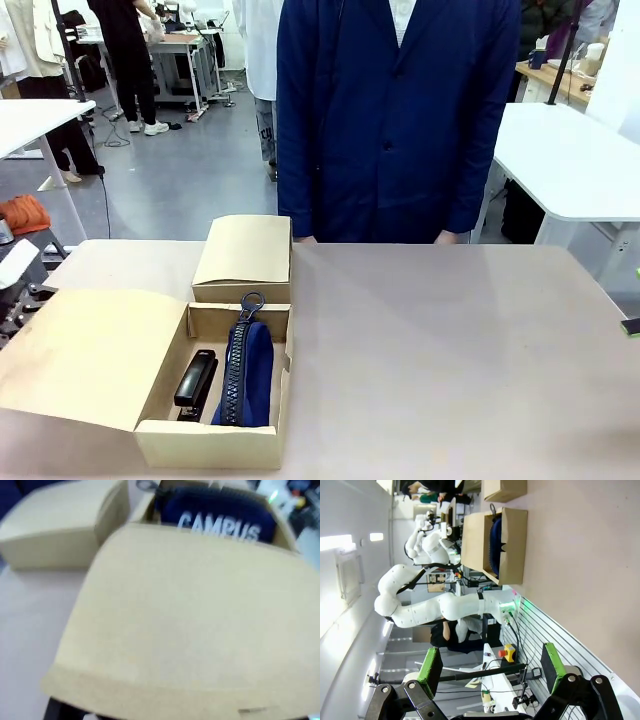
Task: Place items inside the box.
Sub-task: Close the lid of the Mailer Box closest to the robot.
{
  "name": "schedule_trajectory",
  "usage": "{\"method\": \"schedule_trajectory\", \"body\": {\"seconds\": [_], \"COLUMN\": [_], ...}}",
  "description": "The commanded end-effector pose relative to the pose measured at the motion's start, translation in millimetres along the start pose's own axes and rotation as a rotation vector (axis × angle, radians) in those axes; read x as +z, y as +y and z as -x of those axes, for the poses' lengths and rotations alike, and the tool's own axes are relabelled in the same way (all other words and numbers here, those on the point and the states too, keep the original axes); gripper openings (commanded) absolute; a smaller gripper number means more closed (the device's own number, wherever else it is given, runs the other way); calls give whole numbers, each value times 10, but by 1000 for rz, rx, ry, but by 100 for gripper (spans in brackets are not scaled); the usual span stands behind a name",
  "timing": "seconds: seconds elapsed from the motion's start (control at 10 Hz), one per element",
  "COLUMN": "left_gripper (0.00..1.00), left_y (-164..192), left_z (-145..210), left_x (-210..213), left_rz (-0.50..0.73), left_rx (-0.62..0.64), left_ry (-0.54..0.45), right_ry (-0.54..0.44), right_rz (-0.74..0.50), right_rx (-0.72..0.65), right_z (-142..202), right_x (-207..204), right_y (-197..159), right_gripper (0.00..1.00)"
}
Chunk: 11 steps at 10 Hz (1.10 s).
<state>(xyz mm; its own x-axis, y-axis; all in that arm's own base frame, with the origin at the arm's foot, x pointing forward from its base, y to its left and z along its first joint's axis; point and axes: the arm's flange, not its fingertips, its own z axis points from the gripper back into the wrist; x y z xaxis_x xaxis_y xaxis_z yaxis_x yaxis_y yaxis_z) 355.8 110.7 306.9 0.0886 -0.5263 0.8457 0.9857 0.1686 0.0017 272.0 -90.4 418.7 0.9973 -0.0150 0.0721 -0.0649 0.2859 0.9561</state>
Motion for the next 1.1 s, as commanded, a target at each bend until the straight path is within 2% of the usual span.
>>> {"method": "schedule_trajectory", "body": {"seconds": [0.0,0.3,0.4,0.7,0.8,0.9,1.0], "left_gripper": [100,100,100,100,100,100,100], "left_y": [-49,-321,-427,-720,-766,-745,-326], "left_z": [-276,-961,-1198,-1738,-1768,-1736,-1908], "left_x": [128,-3,-140,-909,-1199,-1365,-824], "left_rz": [-12,53,90,193,197,227,217], "left_rx": [34,0,-33,-193,-202,-118,-204], "left_ry": [-124,-271,-277,-210,-162,-102,-196], "right_ry": [-4,-4,-4,-4,-4,-4,-4], "right_rz": [-10,-10,-10,-10,-10,-10,-10], "right_rx": [-8,-8,-8,-8,-8,-8,-8], "right_z": [27,27,27,27,27,27,27], "right_x": [-15,-15,-15,-15,-15,-15,-15], "right_y": [26,26,26,26,26,26,26], "right_gripper": [100,100,100,100,100,100,100]}}
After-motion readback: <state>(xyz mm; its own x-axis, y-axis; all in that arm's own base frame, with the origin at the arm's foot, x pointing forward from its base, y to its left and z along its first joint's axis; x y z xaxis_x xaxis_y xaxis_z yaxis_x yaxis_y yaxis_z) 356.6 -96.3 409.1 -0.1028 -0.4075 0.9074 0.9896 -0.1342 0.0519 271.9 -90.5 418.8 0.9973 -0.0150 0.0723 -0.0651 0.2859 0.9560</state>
